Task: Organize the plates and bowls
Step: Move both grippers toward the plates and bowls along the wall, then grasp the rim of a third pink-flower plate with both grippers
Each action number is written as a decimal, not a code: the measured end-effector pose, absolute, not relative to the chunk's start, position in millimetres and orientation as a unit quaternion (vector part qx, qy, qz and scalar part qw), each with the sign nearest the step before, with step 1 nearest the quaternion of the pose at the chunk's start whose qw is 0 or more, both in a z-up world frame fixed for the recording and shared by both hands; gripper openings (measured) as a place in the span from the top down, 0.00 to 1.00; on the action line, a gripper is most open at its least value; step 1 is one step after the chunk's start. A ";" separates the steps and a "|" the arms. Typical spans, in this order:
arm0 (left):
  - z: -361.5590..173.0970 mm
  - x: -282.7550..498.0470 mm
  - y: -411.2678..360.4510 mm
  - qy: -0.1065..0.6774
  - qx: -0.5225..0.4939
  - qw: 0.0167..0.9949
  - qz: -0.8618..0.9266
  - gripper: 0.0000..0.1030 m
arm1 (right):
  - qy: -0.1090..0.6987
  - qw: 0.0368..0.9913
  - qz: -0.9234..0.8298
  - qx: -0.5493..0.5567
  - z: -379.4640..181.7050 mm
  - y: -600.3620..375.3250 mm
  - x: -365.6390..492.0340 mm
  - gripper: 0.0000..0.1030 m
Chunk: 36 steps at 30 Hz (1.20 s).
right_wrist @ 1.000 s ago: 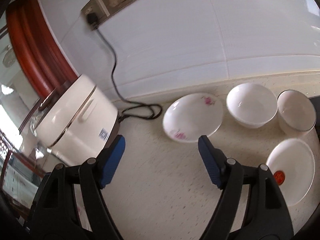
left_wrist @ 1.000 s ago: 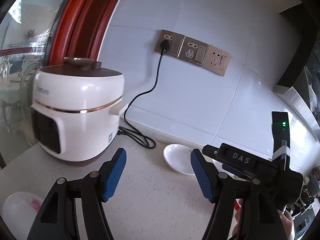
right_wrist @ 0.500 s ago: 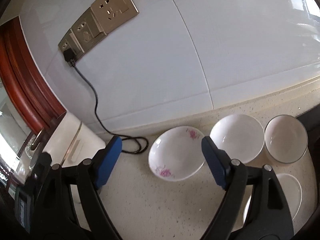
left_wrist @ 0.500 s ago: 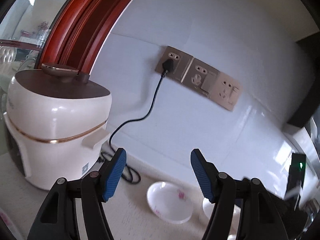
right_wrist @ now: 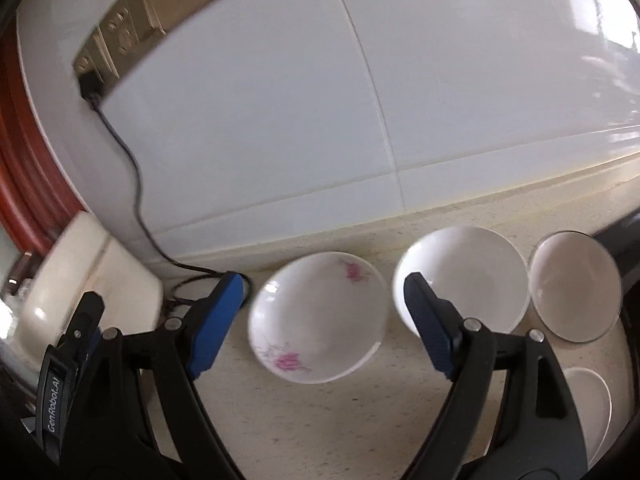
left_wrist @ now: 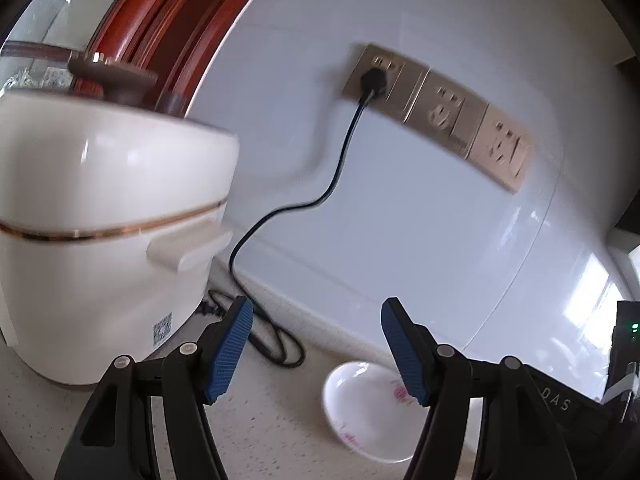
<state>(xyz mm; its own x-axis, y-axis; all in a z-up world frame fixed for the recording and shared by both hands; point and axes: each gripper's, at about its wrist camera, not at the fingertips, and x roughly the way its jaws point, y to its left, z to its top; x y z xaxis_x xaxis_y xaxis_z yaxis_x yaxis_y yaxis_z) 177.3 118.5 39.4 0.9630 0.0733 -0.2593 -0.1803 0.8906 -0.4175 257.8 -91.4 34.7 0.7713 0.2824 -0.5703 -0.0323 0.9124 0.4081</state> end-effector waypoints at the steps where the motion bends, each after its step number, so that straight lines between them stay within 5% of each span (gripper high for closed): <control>1: 35.4 180.7 120.9 0.126 -0.230 0.963 0.056 0.34 | 0.331 0.919 0.082 0.199 29.3 -92.0 258.6 0.18; 18: -8.9 227.7 112.0 0.250 -0.231 0.940 -0.041 0.36 | 0.400 0.885 0.046 0.233 -10.3 -81.8 262.2 0.18; 36: -44.3 258.1 102.8 0.337 -0.270 0.898 -0.081 0.66 | 0.434 0.847 0.069 0.300 -53.8 -89.4 282.6 0.19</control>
